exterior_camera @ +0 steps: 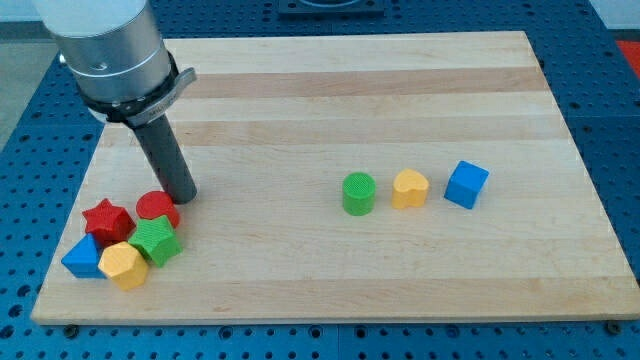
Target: Move the green circle parallel right to red circle
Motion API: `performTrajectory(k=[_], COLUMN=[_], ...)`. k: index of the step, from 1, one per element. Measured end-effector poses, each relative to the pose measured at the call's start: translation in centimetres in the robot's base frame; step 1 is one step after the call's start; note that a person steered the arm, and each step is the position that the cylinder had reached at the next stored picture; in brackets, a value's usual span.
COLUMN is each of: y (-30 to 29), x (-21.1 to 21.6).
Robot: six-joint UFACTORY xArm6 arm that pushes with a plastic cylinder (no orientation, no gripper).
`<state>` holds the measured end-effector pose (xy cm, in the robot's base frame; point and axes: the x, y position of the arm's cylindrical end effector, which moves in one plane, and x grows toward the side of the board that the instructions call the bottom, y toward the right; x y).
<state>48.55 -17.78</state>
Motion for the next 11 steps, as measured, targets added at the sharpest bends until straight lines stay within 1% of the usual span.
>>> performTrajectory(k=[1,2,3,4,5,6,7,8,10,11], y=[-1.0,-0.6,2.6,9.6,19.3,23.5,25.5,25.0,16.1,14.5], x=[0.4,0.4,-1.4,-5.8,-8.2,-5.6,-3.7,-1.4,3.5,4.3])
